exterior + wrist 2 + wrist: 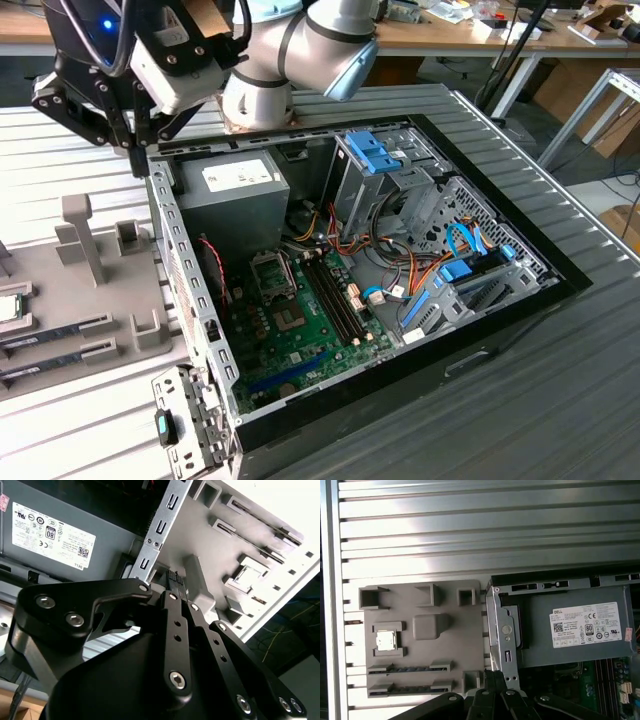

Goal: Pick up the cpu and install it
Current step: 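Reach for the cpu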

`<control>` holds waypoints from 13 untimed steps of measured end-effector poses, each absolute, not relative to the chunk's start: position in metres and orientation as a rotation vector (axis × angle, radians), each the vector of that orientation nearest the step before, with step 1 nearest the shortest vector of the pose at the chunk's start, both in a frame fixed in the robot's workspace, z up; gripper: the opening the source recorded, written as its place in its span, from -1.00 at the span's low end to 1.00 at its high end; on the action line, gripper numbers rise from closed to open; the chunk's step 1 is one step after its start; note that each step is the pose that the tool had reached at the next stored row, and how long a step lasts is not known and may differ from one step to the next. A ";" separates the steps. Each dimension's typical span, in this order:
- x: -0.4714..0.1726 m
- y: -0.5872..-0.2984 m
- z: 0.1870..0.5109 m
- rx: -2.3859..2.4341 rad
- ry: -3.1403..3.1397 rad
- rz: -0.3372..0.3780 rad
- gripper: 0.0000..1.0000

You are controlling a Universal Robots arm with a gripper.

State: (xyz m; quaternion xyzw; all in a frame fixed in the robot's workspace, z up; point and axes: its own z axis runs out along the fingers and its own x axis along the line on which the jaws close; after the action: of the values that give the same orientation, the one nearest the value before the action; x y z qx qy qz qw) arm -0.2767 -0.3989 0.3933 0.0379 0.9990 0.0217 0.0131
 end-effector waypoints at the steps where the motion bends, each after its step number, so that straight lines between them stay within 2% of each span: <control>1: -0.277 -0.399 0.393 0.118 3.112 0.068 -0.79; 13: -0.291 -0.399 0.393 0.118 3.112 0.068 -0.79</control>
State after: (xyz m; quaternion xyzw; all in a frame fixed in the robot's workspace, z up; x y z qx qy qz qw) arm -0.2905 -0.3990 0.3933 0.0379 0.9990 0.0217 0.0131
